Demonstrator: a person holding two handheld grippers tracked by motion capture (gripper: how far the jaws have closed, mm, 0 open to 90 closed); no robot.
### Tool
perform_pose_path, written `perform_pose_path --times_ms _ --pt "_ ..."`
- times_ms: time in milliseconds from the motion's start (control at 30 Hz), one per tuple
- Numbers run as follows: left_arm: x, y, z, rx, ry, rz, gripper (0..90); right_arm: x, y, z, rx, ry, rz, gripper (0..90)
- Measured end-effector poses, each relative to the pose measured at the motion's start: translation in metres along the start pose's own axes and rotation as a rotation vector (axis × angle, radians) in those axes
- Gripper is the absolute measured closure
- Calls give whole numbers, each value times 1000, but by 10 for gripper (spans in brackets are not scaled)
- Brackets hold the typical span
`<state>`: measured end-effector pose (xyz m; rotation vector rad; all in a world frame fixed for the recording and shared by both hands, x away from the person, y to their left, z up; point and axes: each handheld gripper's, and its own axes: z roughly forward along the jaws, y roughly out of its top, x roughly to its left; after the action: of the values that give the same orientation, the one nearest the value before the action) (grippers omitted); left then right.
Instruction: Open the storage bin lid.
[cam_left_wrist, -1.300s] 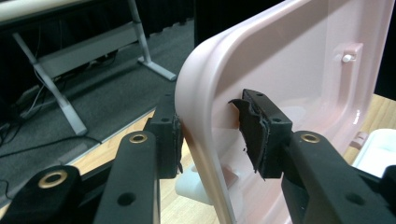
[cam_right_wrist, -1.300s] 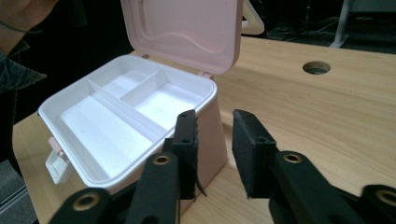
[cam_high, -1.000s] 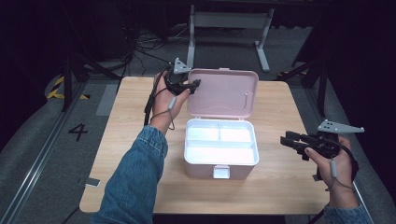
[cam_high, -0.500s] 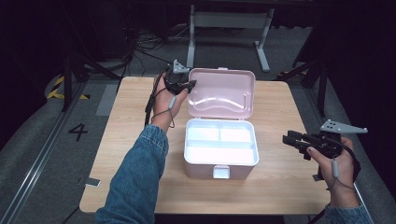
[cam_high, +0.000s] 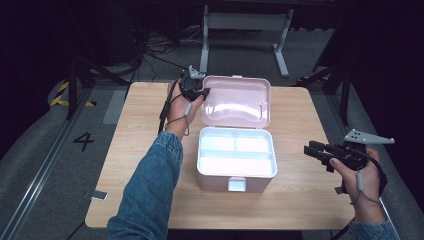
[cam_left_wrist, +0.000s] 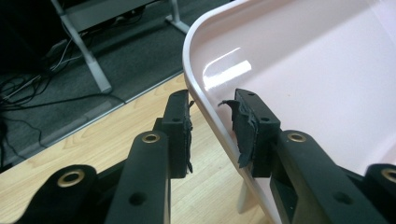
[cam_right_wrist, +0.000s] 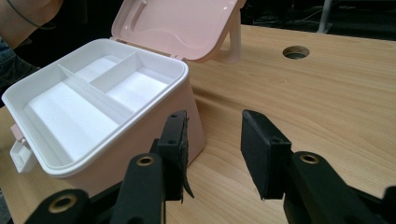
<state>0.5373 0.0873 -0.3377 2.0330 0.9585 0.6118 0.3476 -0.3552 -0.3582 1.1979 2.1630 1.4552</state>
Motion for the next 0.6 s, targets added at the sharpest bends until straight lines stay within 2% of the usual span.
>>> perform_pose_path --times_ms 167,200,433,600 --pt "2 -4 9 18 -4 -12 680 -2 -1 -1 -2 -4 4 617" --pt "3 -4 12 36 -6 -16 681 -3 -1 0 2 -3 9 616" --pt "5 -9 22 80 -11 -29 679 -6 -3 2 14 -5 10 619" --pt "5 -11 25 84 -15 -24 669 -8 -5 2 20 -12 17 619"
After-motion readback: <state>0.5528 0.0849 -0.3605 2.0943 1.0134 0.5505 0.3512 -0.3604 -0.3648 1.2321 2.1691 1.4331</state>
